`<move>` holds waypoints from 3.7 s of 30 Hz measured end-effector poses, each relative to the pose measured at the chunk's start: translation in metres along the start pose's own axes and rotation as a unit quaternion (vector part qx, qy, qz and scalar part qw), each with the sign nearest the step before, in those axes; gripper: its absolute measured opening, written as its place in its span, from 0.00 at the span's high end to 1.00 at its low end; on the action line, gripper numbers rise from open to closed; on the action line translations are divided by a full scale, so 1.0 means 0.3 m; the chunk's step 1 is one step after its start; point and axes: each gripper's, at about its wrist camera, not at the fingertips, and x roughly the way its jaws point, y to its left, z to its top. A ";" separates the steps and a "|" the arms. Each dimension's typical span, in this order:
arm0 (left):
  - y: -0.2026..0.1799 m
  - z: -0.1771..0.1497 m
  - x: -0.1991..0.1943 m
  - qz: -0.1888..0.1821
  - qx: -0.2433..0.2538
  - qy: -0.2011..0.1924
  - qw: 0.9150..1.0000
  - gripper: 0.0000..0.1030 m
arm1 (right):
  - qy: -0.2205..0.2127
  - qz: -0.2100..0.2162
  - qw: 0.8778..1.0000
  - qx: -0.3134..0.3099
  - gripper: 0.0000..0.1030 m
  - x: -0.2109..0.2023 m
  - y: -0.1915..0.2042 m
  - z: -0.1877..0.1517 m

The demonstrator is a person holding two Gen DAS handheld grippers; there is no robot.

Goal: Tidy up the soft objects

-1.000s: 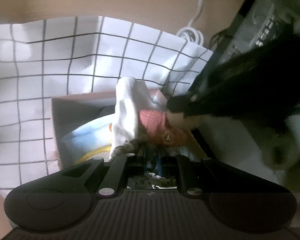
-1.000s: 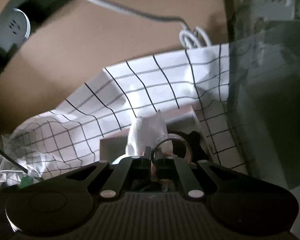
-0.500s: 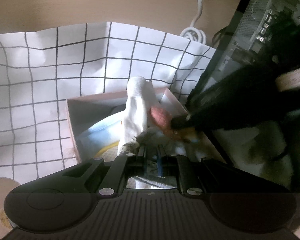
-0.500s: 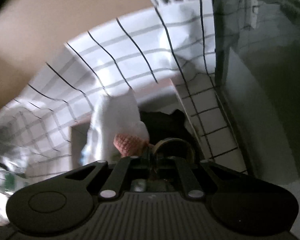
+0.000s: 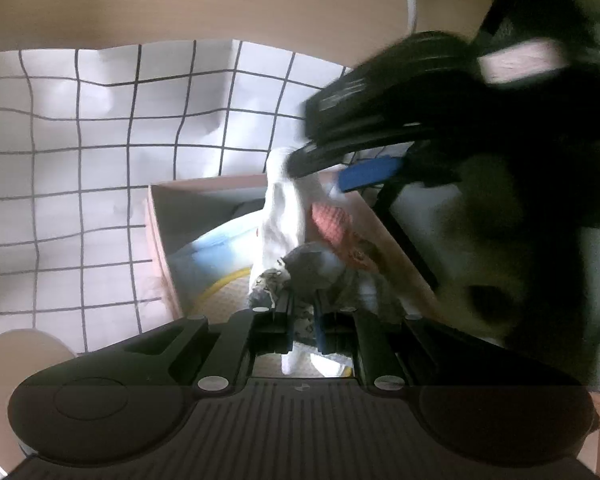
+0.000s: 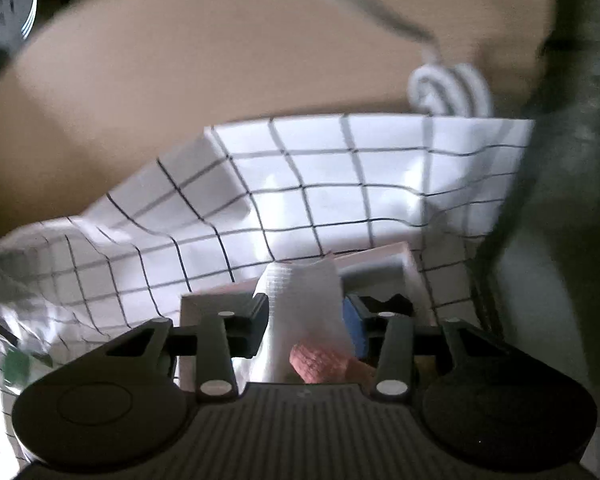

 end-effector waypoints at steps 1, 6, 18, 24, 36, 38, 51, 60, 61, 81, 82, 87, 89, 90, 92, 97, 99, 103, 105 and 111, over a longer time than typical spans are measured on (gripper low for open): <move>-0.006 -0.001 0.001 0.005 0.007 0.000 1.000 0.88 | 0.010 0.002 1.000 -0.005 0.66 0.027 0.008 0.003; -0.019 -0.005 0.014 0.018 0.030 0.001 0.999 0.87 | 0.064 -0.024 0.998 0.007 0.66 0.122 -0.030 -0.007; 0.004 0.005 0.005 0.032 0.023 0.006 0.999 0.87 | -0.025 -0.045 0.996 -0.070 0.63 -0.144 0.048 -0.108; 0.027 0.016 -0.062 0.036 0.008 -0.009 0.999 0.87 | -0.065 -0.049 0.994 -0.073 0.63 -0.256 0.027 -0.189; 0.069 0.022 -0.215 0.019 -0.024 -0.065 0.997 0.87 | -0.003 -0.020 0.999 -0.035 0.61 -0.048 -0.010 -0.347; 0.073 0.016 -0.235 0.011 -0.021 -0.070 0.997 0.87 | -0.015 -0.020 0.999 -0.038 0.61 -0.039 0.001 -0.356; 0.080 -0.078 -0.396 -0.015 0.033 -0.120 0.992 0.86 | -0.059 -0.030 0.998 -0.013 0.53 -0.092 0.000 -0.442; 0.067 -0.318 -0.526 0.069 0.002 -0.154 0.986 0.86 | -0.166 -0.015 0.978 -0.122 0.31 -0.372 0.074 -0.570; 0.064 -0.356 -0.528 0.087 -0.007 -0.157 0.984 0.86 | -0.174 -0.003 0.975 -0.138 0.30 -0.395 0.080 -0.587; -0.097 -0.761 -0.336 0.306 -0.122 -0.116 0.937 0.84 | -0.051 0.086 0.950 -0.297 0.21 -0.143 0.068 -0.974; -0.103 -0.767 -0.333 0.310 -0.121 -0.118 0.936 0.84 | -0.056 0.083 0.950 -0.297 0.19 -0.140 0.067 -0.977; -0.101 -0.775 -0.330 0.309 -0.137 -0.133 0.932 0.84 | -0.072 0.073 0.959 -0.265 0.00 -0.105 0.039 -0.970; -0.105 -0.775 -0.326 0.311 -0.143 -0.139 0.929 0.84 | -0.078 0.072 0.962 -0.250 0.00 -0.099 0.019 -0.958; -0.107 -0.777 -0.325 0.313 -0.142 -0.141 0.929 0.84 | -0.080 0.070 0.963 -0.247 0.00 -0.097 0.019 -0.956; -0.116 -0.776 -0.316 0.321 -0.129 -0.138 0.928 0.84 | -0.081 0.071 0.963 -0.249 0.00 -0.097 0.021 -0.953; -0.142 -0.758 -0.290 0.346 -0.109 -0.124 0.924 0.84 | -0.087 0.096 0.953 -0.273 0.00 -0.085 0.016 -0.940; -0.140 -0.755 -0.287 0.347 -0.120 -0.127 0.921 0.84 | -0.093 0.103 0.951 -0.277 0.00 -0.082 0.012 -0.943; -0.143 -0.753 -0.282 0.350 -0.117 -0.127 0.920 0.84 | -0.110 0.105 0.950 -0.273 0.00 -0.084 0.005 -0.959; -0.145 -0.753 -0.281 0.350 -0.118 -0.128 0.920 0.84 | -0.113 0.106 0.950 -0.271 0.00 -0.084 0.008 -0.960; -0.143 -0.753 -0.283 0.349 -0.118 -0.129 0.921 0.84 | -0.112 0.107 0.949 -0.273 0.00 -0.078 0.020 -0.956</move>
